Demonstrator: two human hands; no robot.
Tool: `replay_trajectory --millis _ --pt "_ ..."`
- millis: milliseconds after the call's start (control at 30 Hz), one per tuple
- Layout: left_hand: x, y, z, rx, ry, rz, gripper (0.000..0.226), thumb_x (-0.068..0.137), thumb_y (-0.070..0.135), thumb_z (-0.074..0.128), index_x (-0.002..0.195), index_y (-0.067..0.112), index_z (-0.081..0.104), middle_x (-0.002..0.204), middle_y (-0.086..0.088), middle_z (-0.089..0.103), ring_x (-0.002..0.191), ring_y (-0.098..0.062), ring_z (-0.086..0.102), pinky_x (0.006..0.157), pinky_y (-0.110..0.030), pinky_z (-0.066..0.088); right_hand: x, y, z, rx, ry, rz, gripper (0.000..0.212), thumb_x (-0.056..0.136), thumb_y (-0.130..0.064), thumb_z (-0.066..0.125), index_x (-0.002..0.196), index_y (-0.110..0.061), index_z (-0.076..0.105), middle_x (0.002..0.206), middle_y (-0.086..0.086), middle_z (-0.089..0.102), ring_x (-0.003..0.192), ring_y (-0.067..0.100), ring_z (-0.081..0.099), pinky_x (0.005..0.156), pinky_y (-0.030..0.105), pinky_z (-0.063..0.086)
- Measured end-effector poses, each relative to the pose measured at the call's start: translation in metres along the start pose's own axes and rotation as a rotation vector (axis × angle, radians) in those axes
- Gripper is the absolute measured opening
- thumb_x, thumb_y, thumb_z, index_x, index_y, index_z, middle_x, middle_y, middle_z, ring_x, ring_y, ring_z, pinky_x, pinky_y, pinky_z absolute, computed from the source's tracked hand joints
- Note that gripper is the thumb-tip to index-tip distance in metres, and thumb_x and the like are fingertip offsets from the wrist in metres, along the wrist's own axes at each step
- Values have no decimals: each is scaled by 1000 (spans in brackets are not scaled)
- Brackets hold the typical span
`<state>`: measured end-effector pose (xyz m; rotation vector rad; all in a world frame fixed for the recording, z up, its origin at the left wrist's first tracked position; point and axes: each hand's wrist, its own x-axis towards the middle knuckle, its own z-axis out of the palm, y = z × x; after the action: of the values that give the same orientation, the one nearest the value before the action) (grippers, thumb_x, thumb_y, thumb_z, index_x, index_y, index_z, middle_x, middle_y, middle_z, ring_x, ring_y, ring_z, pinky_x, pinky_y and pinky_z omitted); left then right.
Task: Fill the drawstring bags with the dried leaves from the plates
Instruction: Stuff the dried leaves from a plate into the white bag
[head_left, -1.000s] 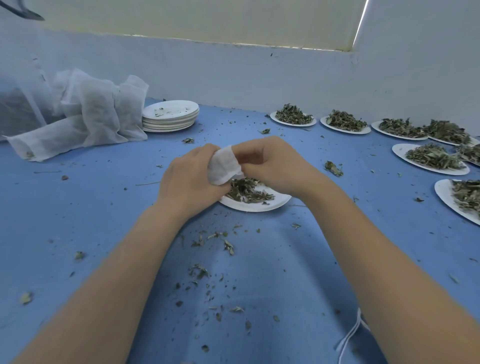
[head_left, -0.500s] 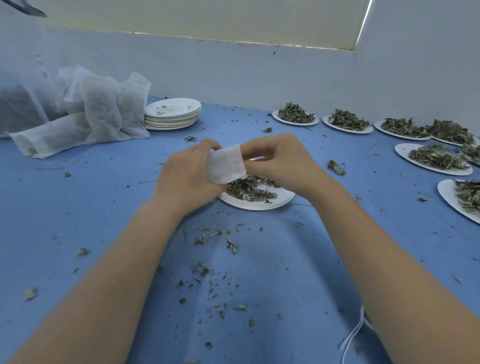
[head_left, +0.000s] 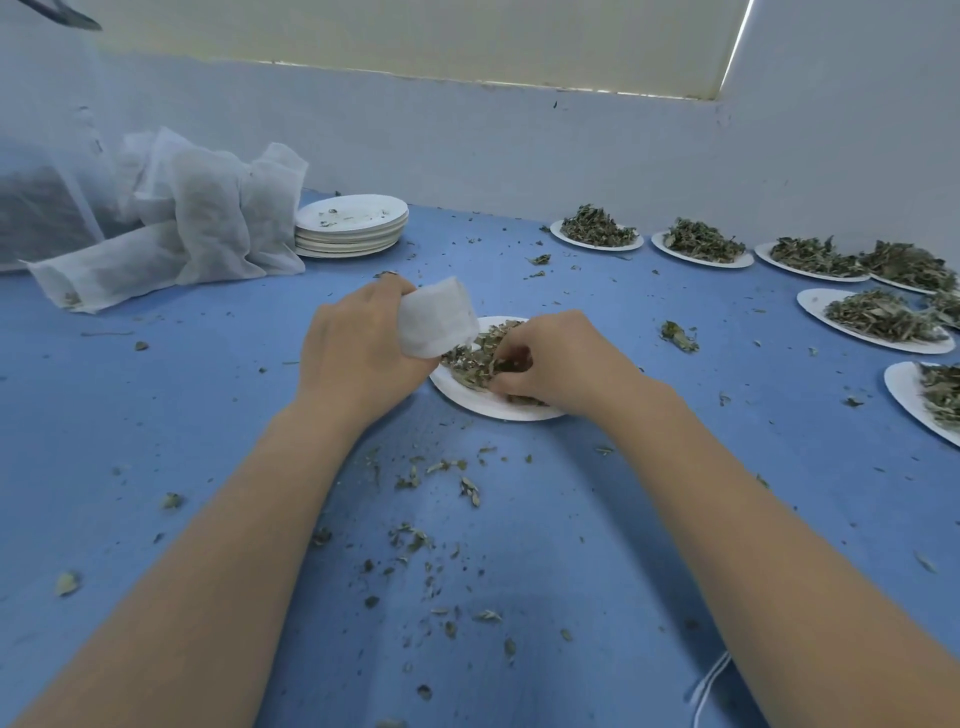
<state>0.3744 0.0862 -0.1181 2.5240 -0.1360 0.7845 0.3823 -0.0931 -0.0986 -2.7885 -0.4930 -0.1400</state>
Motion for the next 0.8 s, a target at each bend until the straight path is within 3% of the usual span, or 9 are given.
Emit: replay_trajectory --millis 100,200,267,367,433,500,600,800 --pt "1 -1 0 35 -2 -3 42 75 29 71 110 14 55 105 -6 62 94 -30 54 72 -30 32 0 4 -9 47 50 -17 21 82 -28 70 96 -13 73 89 4 70 83 18 61 76 29 49" --pt "1 -3 1 99 -3 9 41 75 27 70 110 13 55 106 -8 62 95 -32 54 73 -32 31 -1 12 -22 157 148 -4 16 80 -28 73 93 -20 74 71 -10 63 67 6 55 61 12 42" --pt "1 -4 1 130 -4 30 40 75 25 69 110 12 55 105 -10 62 95 -34 54 75 -34 33 -1 15 -28 185 201 13 20 79 -33 73 97 -26 72 71 -18 56 69 3 52 59 6 37" --pt "0 -5 3 186 -15 87 40 75 24 68 110 9 56 100 -13 63 92 -36 55 78 -36 31 -3 14 -33 272 238 -2 15 80 -30 73 94 -28 68 73 -20 58 64 1 53 68 14 43" --pt "0 -4 4 213 -19 113 41 74 24 68 110 8 56 99 -13 63 91 -36 55 79 -35 29 -3 9 -32 295 215 -26 14 82 -25 71 96 -25 67 86 -12 63 71 5 58 72 23 48" --pt "-1 -1 5 214 -20 128 42 74 24 69 110 8 56 99 -13 63 92 -35 55 79 -34 28 -2 5 -29 259 201 -50 17 84 -23 69 101 -22 69 91 -10 62 75 9 61 68 19 47" --pt "-2 5 6 180 -24 114 44 73 24 68 113 8 55 102 -12 62 95 -34 54 81 -34 28 -1 0 -27 260 202 -79 14 82 -21 71 96 -21 72 77 -17 54 65 1 52 60 10 39" --pt "-6 17 9 71 -18 151 43 71 24 68 109 8 58 96 -12 64 87 -34 56 81 -38 33 -2 -10 -22 320 224 -164 22 81 -9 68 98 -22 74 75 -17 63 61 -2 53 67 5 40"
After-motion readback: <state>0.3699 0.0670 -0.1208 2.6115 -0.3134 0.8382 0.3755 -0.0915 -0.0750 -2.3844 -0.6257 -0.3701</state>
